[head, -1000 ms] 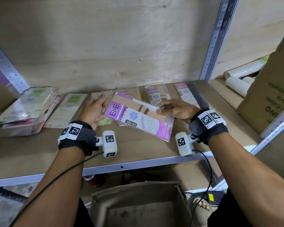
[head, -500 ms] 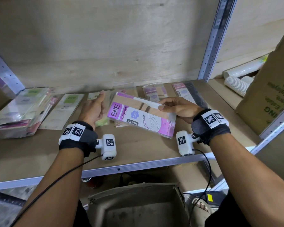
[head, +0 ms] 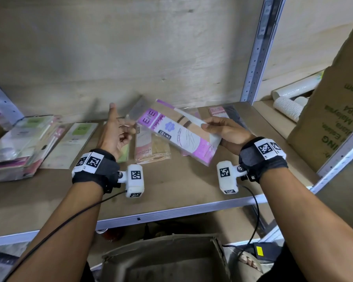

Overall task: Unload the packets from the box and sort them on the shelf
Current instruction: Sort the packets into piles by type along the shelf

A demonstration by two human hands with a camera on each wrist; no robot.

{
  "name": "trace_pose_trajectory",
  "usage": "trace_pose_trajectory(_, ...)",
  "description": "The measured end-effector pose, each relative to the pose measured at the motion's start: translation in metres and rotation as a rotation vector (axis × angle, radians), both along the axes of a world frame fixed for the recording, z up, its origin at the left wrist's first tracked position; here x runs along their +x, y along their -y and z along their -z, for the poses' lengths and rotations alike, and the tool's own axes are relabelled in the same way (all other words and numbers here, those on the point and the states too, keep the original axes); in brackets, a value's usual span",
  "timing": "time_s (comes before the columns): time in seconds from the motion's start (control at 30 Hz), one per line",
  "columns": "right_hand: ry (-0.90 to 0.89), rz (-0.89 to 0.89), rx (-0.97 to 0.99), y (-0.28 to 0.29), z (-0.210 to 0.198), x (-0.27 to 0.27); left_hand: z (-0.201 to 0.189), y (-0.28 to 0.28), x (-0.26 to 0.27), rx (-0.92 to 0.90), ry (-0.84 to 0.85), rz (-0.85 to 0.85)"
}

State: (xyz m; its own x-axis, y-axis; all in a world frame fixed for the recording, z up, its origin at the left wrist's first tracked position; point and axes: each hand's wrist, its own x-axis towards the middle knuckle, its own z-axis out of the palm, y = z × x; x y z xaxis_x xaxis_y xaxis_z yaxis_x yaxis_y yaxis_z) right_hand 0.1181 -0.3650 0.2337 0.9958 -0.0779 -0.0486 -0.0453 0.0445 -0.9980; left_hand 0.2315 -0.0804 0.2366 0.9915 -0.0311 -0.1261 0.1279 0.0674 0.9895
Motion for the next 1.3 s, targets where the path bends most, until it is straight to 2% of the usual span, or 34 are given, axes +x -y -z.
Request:
trace_pose_trajectory(0.07, 0.016, 0.066, 0.093, 0.002, -0.002, 0.004, -0.001, 0.008, 0.003, 0.047, -0.003, 0.083)
trace_pose_trajectory(0.2, 0.029, 0.129, 0.207, 0.001, -0.004, 0.012, -0.005, 0.037, -0.007, 0.263, 0.044, 0.326)
trace_pose_trajectory(0.37, 0.015, 0.198, 0.210, -0.006, -0.001, 0.018, -0.007, 0.073, -0.021, 0.275, 0.080, 0.510)
trace_pose_trajectory(0.47, -0.062, 0.261, 0.100, -0.004, 0.001, 0.022, -0.007, 0.087, -0.021, 0.343, 0.107, 0.498)
trace_pose_trajectory(0.6, -0.180, 0.284, -0.197, 0.006, 0.003, 0.028, -0.005, 0.097, -0.019, 0.485, 0.114, 0.448)
trace_pose_trajectory(0.87, -0.288, 0.300, -0.584, 0.006, 0.005, 0.022, -0.006, 0.122, -0.021, 0.702, -0.013, 0.392)
trace_pose_trajectory(1.07, -0.305, 0.280, -0.729, -0.002, -0.001, 0.013, -0.007, 0.131, -0.027, 0.831, -0.014, 0.381)
trace_pose_trajectory(1.3, -0.290, 0.275, -0.804, -0.004, -0.006, 0.008, -0.009, 0.133, -0.032, 0.982, 0.022, 0.411)
